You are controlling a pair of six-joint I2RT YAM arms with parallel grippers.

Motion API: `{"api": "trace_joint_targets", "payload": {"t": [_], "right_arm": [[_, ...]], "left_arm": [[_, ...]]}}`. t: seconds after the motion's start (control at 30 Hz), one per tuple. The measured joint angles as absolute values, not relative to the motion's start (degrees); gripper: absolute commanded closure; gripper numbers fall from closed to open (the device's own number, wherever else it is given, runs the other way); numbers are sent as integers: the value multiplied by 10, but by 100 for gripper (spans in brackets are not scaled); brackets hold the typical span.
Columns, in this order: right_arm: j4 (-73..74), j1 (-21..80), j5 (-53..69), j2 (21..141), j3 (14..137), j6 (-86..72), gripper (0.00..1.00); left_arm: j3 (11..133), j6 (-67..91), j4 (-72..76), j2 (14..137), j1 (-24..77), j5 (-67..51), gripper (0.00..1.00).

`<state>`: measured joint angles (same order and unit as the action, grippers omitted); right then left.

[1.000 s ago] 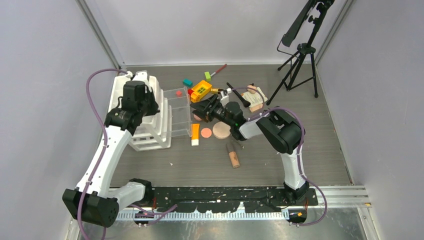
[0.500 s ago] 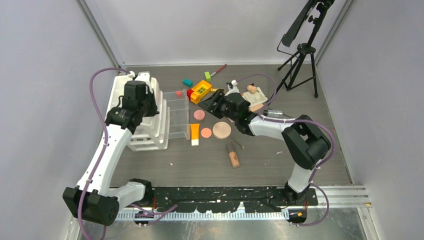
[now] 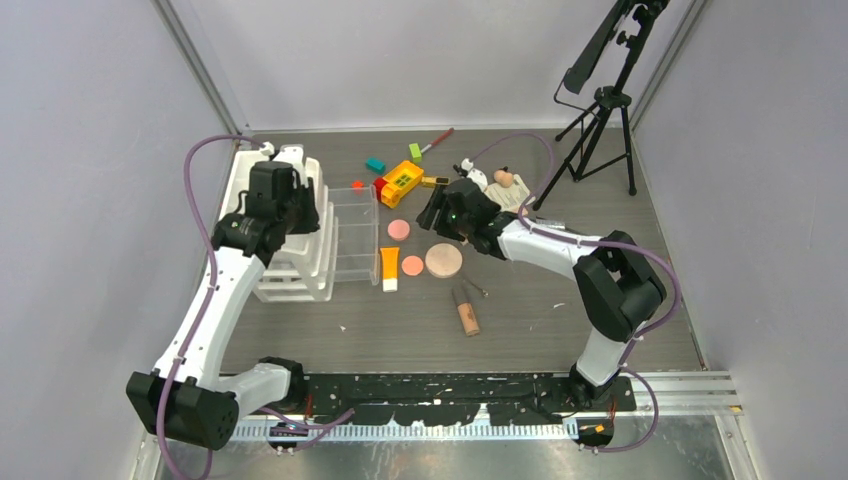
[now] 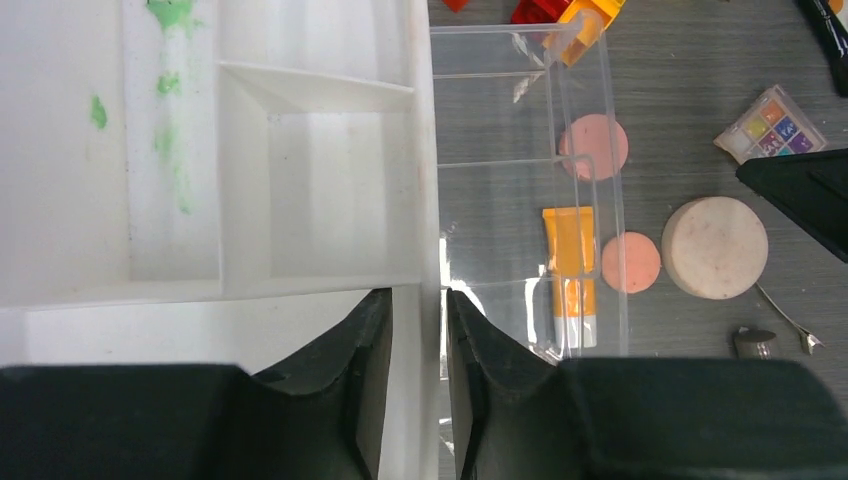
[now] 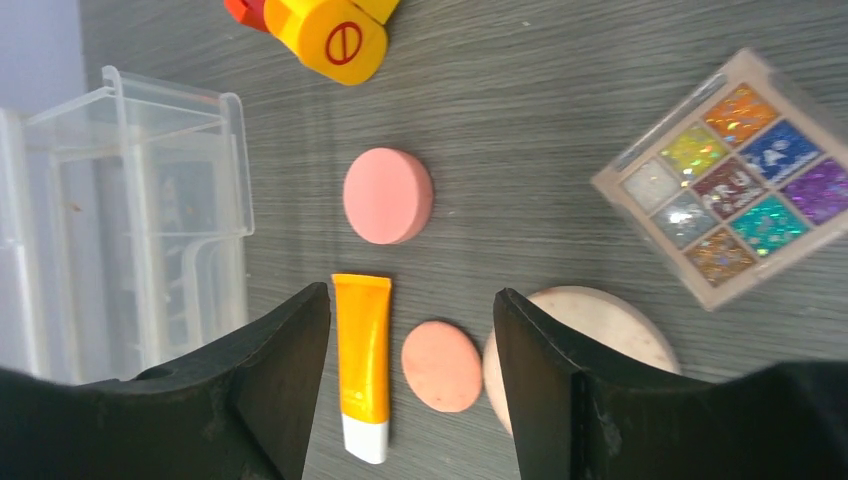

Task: Organize the makeup
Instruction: Open the drawer in the storage box.

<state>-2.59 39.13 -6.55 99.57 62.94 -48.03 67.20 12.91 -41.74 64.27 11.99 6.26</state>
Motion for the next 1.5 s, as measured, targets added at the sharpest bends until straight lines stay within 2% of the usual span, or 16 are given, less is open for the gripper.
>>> {"api": "trace_joint_targets", "payload": {"t": [0.5,0.6,0.67,0.73,1.03,1.3,1.5], "right_arm": [[177,379,-183,997,725,-369,30],[210,367,-201,1011,766,-336,31],[227,358,-208,1030,798,-313,32],[243,348,-210,1060,837,-290,32],[298,284,-178,1202,997,-187,35],[324,245,-105,1258,1070,-89,35],[342,234,-64,1307,1121,-32,40]], "left_arm": [[672,127,-410,625,120,68,56],[672,126,-404,608,120,74,54],[672,126,-401,602,120,77,48],[672,125,-400,596,120,81,47],[667,119,-396,588,120,90,46],[665,117,-396,587,120,90,46],[664,117,-396,587,120,90,46]]}}
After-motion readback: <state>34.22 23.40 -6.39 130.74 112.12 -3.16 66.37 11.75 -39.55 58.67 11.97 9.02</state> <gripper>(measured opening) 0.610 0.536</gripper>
